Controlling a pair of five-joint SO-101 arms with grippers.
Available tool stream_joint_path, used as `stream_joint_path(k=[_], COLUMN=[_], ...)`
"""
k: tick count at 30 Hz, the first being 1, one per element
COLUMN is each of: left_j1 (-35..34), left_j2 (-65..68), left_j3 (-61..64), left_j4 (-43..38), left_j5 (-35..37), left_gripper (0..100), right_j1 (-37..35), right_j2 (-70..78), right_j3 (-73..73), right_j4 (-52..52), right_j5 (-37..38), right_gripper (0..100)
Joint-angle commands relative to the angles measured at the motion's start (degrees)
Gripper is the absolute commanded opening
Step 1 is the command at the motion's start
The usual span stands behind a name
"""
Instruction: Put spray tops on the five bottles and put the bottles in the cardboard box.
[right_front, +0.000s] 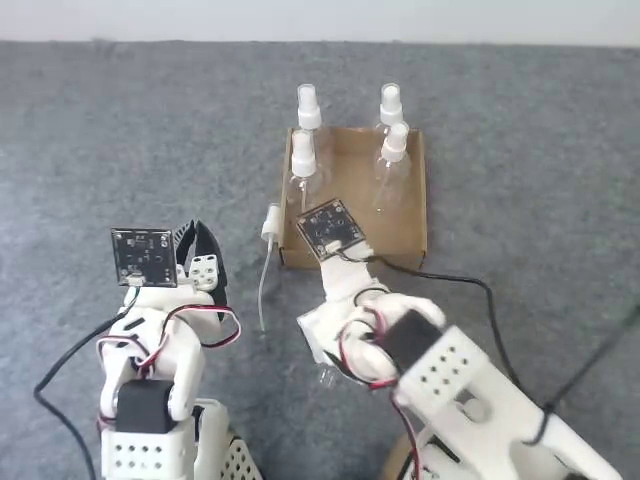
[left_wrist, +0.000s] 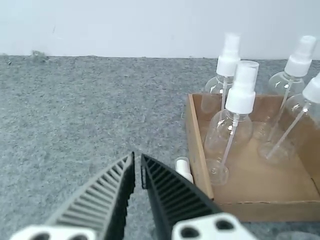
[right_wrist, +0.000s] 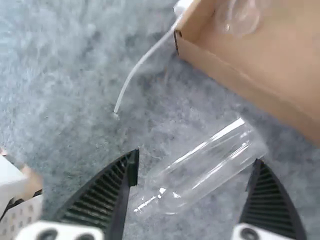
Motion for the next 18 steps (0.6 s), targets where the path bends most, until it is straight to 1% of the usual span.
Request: stream_joint_path(k=[1, 6, 9, 12, 18], left_j1=[0.18, 0.18, 0.18, 0.18, 0.18], left_j2=[-0.35, -0.35, -0.44, -0.53, -0.62], left_j3=[-0.22, -0.22, -0.22, -0.22, -0.22], left_j4=[-1.67, -1.58, -1.58, -1.67, -1.49], left_j5=[0.26, 0.26, 0.26, 0.26, 0.26], left_gripper=[1, 1, 1, 1, 1], right_j1=[-0.48, -0.40, 2.07, 4.18, 4.53], right_j2=[5.76, 7.69, 8.22, 8.40, 8.40], right_j3=[-1.23, -1.14, -1.14, 0.62, 7.65], right_j4=[-2.95, -2.77, -3.38, -6.37, -14.73], right_j5=[-3.96, -4.13, -4.22, -5.89, -6.51], right_gripper=[29.0, 29.0, 29.0, 29.0, 29.0])
